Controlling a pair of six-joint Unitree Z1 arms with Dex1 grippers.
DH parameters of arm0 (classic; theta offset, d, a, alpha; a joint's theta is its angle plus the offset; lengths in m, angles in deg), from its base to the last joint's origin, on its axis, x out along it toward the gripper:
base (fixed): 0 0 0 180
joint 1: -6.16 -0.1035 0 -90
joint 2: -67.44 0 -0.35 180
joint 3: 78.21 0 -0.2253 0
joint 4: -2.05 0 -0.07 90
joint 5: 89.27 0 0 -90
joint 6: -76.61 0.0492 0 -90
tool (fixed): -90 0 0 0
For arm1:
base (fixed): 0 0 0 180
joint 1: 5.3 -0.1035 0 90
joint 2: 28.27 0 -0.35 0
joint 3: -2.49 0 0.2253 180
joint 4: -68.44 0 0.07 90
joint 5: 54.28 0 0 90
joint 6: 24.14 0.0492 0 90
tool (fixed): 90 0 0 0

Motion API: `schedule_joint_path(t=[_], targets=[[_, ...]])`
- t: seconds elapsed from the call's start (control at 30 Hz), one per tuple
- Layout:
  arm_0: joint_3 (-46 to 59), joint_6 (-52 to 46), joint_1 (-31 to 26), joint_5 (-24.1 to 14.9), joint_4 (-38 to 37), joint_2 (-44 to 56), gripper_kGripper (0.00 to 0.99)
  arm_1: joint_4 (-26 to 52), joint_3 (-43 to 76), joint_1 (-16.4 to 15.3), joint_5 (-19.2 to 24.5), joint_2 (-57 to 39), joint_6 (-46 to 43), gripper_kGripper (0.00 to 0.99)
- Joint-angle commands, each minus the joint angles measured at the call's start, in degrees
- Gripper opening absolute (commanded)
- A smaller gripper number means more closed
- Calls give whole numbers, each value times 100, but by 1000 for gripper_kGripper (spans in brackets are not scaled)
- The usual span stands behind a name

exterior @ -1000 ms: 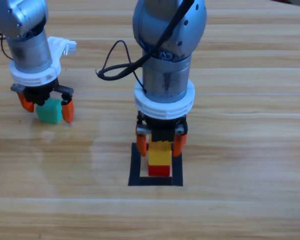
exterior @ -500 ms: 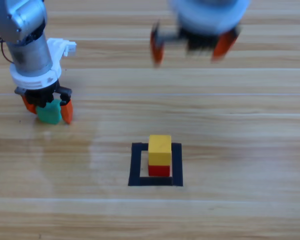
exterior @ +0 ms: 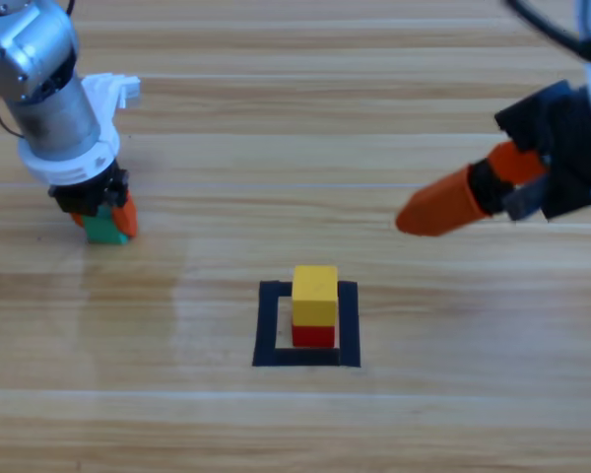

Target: Stack the blocks in the rectangular block: red at the bottom, yellow in the middle, green on top

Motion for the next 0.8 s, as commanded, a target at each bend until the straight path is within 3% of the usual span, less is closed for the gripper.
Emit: schedule_joint_path(t=[0.03, 0.17, 0.27, 0.53, 0.8], targets=[[-979, -632, 359, -116, 1038, -239, 0, 237, 221, 889, -644, 207, -609, 983], [-2798, -1353, 930, -283, 2541, -758, 0, 387, 458, 897, -644, 321, -1119, 976], [-4705, -1915, 1405, -318, 3886, -1408, 0, -150, 98, 889, -618, 541, -1295, 977], [-4310, -2935, 2240, -107, 3938, -1162, 0, -299, 1, 889, -469, 708, -1391, 979], [-3835, -3365, 2539, -116, 3938, -837, 0, -440, -60, 897, -389, 699, -1400, 977]])
